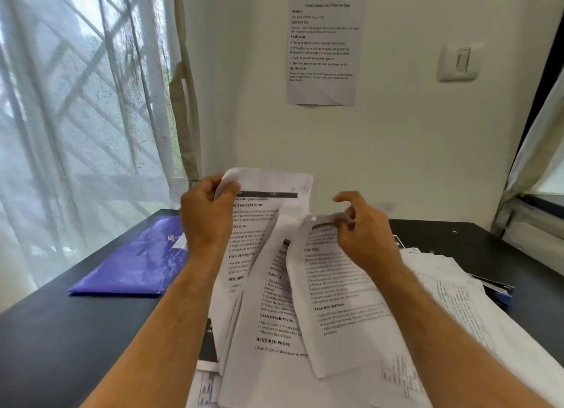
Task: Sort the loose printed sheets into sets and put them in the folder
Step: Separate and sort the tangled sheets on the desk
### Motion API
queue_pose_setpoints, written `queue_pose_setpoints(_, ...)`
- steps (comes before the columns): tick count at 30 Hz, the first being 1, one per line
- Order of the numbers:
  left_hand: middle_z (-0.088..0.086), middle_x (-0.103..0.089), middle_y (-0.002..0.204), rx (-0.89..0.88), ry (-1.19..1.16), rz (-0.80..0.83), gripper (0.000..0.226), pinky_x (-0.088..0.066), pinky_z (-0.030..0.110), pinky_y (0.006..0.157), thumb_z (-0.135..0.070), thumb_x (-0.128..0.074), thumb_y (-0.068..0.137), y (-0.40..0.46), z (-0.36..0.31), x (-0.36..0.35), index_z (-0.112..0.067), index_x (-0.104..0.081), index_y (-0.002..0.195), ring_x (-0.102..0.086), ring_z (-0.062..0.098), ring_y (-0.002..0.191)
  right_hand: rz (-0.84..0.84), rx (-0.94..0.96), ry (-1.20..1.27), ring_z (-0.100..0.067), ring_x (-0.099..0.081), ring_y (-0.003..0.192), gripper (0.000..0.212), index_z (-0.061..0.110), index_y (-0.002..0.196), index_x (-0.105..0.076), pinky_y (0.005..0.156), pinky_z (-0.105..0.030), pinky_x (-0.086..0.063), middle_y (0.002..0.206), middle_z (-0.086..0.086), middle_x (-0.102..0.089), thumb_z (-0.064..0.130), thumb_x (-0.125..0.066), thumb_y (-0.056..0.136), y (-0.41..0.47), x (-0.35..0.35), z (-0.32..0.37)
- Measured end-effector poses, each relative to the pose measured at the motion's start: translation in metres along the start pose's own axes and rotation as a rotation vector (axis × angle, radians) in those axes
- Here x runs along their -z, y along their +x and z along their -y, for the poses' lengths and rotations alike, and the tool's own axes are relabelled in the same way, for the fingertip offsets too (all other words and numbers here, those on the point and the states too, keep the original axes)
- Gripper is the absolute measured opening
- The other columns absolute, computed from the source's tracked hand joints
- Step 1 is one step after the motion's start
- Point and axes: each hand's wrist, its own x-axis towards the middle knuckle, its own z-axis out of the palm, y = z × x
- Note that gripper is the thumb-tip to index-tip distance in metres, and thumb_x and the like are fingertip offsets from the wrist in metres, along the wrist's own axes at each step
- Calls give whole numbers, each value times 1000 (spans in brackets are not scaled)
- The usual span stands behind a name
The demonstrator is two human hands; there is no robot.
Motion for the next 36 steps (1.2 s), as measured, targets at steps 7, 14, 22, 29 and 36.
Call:
queue_pose_setpoints(7, -14, -70, 81, -316, -80, 64, 5, -47, 8, 58, -23, -72, 90, 13, -93, 7, -23, -68, 93, -66, -6, 68, -218, 355, 64, -10, -66, 84, 33, 19, 131, -54, 84, -27, -59, 99, 2, -65, 18, -58, 98, 46, 47, 92)
queue_pose_setpoints(14, -15, -63, 82, -593, -191, 170, 10, -49, 13, 60, -25, -53, 102, 17, -158, 4, -17, -58, 104, -65, -1, 71, -432, 458, -30, -14, -60, 86, 22, 14, 109, -64, 79, -26, -53, 99, -2, -68, 30, -62, 93, 77, 86, 161)
queue_pose_setpoints(22, 2, -67, 100, -512, -391, 339, 26, -57, 24, 70, -26, -59, 99, 7, -178, -24, -10, -51, 116, -71, 13, 84, -545, 408, -318, -7, -49, 79, 12, 22, 91, -58, 55, -5, -28, 89, 8, -54, 34, -56, 94, 82, 135, 178)
queue_pose_setpoints(29, 10, -72, 106, 36, -471, 487, 36, -62, 43, 76, 3, -63, 86, -27, -119, -80, -17, -57, 116, -73, 24, 90, -273, 155, -357, -17, -60, 81, 18, 15, 93, -69, 70, -26, -50, 89, 0, -65, 29, -69, 83, 68, 131, 111)
queue_pose_setpoints(36, 15, -73, 105, 448, -320, 707, 16, -60, 52, 84, -12, -56, 100, -111, -38, -124, -14, -58, 116, -73, 32, 93, 95, -234, -332, -21, -60, 73, 16, 9, 84, -67, 58, -26, -44, 82, -4, -65, 22, -58, 88, 5, 104, -10)
